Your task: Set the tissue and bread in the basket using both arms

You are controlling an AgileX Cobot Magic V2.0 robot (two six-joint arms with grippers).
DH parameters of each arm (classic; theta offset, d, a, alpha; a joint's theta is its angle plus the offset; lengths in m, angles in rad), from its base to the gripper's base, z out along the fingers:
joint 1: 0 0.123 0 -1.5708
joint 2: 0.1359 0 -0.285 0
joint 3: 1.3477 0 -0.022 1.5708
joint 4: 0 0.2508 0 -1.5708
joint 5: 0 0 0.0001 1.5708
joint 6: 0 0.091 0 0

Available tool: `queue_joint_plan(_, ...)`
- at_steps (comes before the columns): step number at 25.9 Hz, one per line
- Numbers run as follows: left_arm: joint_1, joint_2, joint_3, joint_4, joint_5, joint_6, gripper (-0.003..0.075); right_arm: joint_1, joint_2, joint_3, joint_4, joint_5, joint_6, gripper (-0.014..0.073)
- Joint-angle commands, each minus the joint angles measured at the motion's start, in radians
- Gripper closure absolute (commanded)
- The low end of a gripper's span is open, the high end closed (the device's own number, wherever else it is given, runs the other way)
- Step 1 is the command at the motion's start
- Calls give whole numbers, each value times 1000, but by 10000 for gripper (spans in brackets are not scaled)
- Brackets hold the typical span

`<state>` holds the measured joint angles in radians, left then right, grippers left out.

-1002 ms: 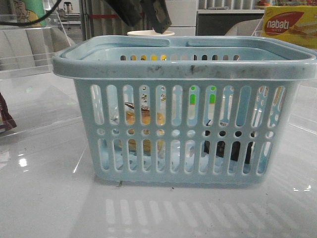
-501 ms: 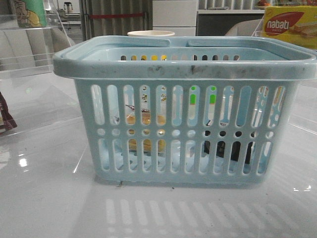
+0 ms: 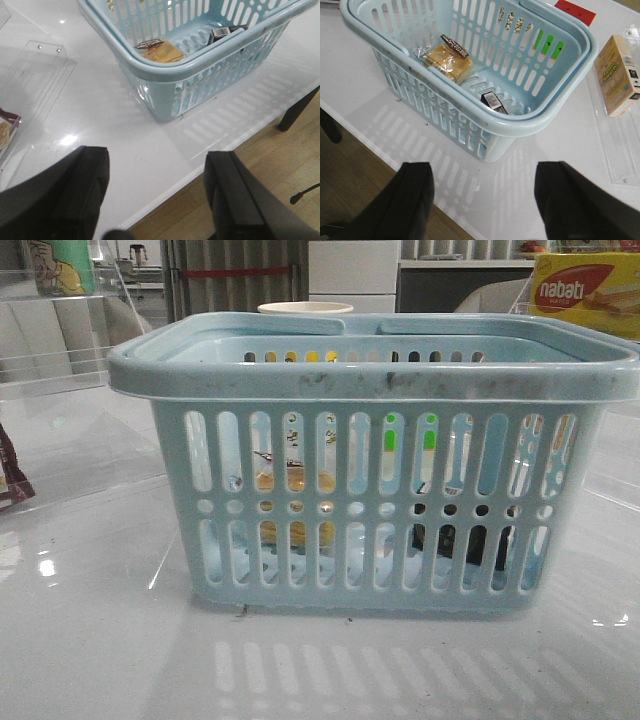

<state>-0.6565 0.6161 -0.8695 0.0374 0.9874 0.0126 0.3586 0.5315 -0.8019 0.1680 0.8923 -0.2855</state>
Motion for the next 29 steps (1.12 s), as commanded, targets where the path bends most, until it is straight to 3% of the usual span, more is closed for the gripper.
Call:
queue_joint_plan(1,-5,-43,17,15,-61,-30,247,-1,5,-22,7,-67,-10,53)
queue_joint_plan(4,-5,-47,38,15,-61,-30,268,-1,5,-22,-1,-66,-10,78)
queue_joint_plan(11,-5,-43,42,21,-65,-30,485,-1,5,-22,-1,-66,-10,412)
queue_joint_plan(15,-5,-43,42,23,-78,-30,577,-1,5,-22,-1,-66,-10,537)
queue_joint_plan(18,-5,-43,44,23,-93,-30,627,-1,5,-22,-1,-66,-10,539)
queue_joint_plan(29,-45,-43,44,23,-95,-30,630,-1,5,-22,-1,-66,-10,539)
